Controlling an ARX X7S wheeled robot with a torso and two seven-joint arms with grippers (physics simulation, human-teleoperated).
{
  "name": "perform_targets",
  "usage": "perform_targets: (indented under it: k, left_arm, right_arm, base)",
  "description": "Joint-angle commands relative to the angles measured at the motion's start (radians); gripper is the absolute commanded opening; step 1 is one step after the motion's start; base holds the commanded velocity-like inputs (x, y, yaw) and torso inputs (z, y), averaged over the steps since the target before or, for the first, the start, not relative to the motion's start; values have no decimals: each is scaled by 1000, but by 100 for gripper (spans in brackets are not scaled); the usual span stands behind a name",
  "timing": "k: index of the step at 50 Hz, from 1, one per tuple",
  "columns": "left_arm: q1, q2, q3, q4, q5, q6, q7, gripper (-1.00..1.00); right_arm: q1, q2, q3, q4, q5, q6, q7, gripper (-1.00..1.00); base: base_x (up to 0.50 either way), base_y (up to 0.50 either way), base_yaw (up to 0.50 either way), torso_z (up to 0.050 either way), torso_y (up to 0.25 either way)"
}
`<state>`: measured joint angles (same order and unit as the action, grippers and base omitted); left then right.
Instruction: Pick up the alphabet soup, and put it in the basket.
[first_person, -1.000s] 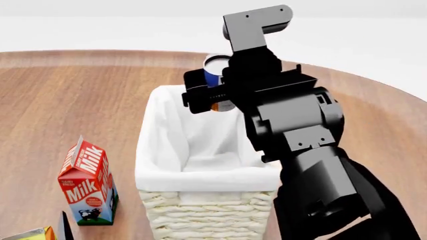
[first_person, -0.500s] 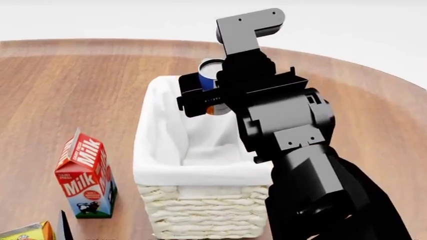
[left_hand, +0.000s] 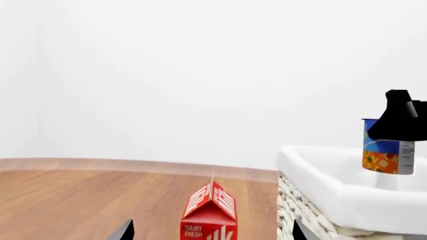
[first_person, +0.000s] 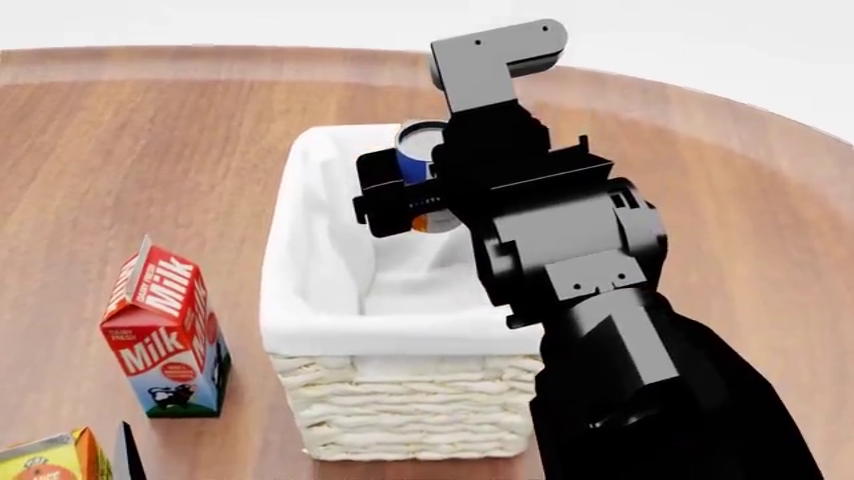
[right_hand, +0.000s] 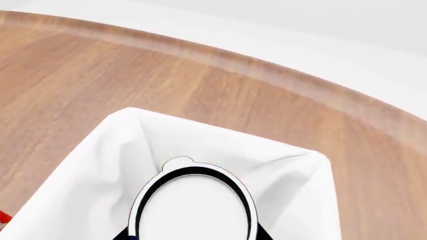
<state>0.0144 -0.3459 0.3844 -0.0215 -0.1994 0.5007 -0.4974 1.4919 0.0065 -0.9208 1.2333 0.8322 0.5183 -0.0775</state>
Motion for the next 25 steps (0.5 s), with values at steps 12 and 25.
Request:
perform_targets:
  k: [12, 25]
  left_arm:
    - [0, -2, 4, -2, -4, 3, -1, 100]
    - [-1, -2, 4, -6, -1, 10, -5, 100]
  right_arm:
    - [13, -5, -92, 13, 69, -37, -3, -100]
    - [18, -5, -161, 21, 136, -52, 2, -100]
  base:
    - [-1, 0, 0, 0, -57]
    - [0, 0, 0, 0, -57]
